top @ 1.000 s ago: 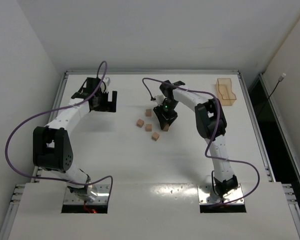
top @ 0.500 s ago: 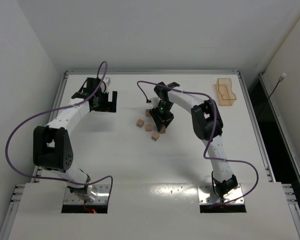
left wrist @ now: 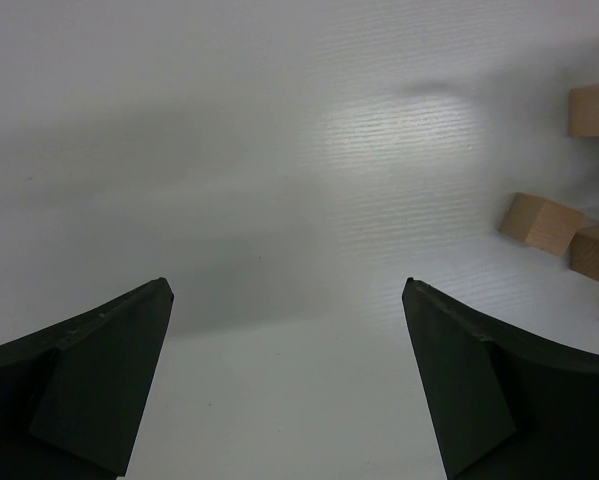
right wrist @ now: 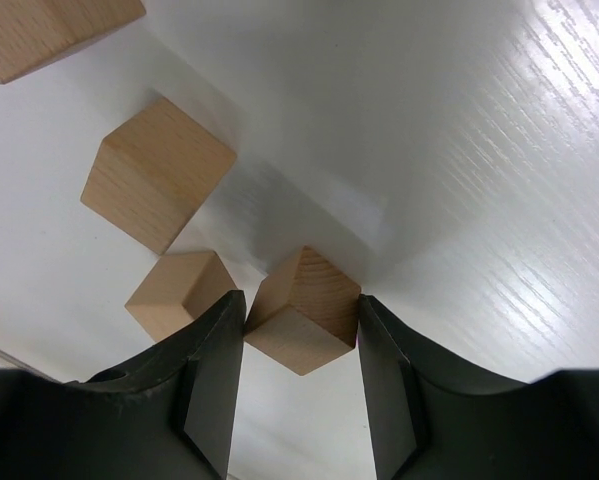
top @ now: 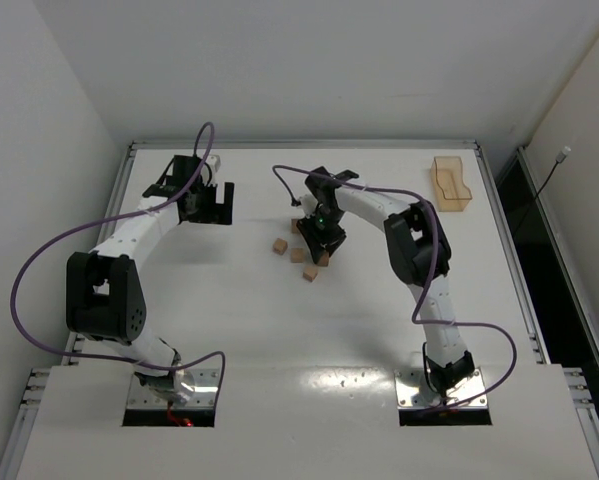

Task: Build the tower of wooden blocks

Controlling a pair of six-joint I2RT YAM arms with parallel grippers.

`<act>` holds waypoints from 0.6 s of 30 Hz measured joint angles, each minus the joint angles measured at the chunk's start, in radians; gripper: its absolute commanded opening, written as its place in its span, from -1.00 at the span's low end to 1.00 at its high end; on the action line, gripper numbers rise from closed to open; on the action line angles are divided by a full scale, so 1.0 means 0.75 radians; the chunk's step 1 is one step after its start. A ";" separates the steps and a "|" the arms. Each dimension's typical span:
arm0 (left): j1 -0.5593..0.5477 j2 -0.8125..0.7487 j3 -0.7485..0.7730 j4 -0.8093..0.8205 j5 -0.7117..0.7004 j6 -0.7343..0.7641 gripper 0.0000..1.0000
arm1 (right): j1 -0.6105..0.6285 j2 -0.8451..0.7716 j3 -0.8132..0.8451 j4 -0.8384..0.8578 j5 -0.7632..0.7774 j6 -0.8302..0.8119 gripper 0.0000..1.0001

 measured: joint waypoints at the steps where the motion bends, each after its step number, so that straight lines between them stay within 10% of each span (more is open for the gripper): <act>1: 0.000 0.000 0.000 0.000 0.000 0.000 1.00 | 0.003 -0.007 -0.011 0.010 0.002 0.003 -0.83; 8: 0.000 0.000 0.000 0.002 0.000 0.000 1.00 | 0.018 -0.015 -0.023 0.040 -0.002 0.005 0.01; 18: 0.000 0.000 -0.001 0.010 0.000 0.000 1.00 | 0.018 -0.108 -0.098 0.124 -0.020 0.002 0.38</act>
